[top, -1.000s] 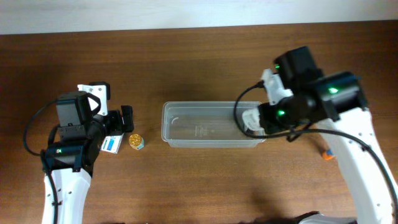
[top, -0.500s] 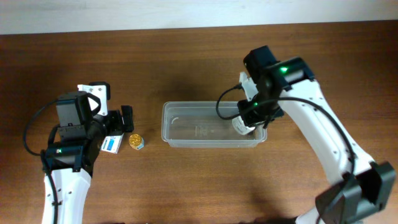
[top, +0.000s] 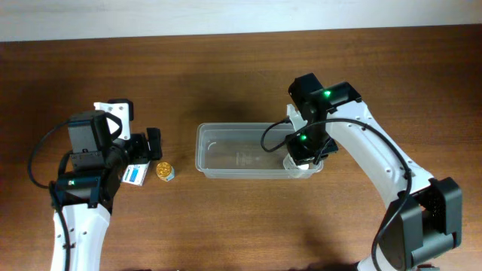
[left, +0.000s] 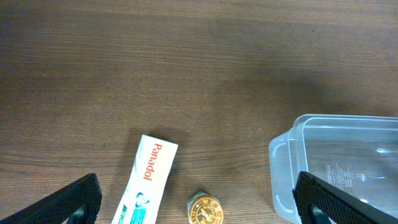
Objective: Pack container
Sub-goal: 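Lower the spray bottle into the container and open the right gripper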
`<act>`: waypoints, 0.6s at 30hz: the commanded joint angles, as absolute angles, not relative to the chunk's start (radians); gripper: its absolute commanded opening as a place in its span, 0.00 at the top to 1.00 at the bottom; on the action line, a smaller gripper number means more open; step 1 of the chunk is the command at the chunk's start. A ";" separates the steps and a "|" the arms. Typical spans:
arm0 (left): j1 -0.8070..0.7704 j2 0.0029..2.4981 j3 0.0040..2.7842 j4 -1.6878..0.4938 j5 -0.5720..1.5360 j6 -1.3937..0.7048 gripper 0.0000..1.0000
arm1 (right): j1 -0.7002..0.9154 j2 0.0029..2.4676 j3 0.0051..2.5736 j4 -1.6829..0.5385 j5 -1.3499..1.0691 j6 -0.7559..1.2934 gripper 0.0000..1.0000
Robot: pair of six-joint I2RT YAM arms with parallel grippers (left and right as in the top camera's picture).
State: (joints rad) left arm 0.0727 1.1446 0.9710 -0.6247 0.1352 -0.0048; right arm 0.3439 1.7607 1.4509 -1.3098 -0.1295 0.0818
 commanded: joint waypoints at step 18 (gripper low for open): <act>0.078 1.146 0.992 -0.615 0.142 -0.007 0.01 | 0.352 1.643 1.646 -1.396 -0.064 0.085 0.51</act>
State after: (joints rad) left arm 0.0727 1.1446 0.9710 -0.6178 0.1352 -0.0048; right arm 0.3439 1.7397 1.5345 -1.3746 -0.1173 0.0799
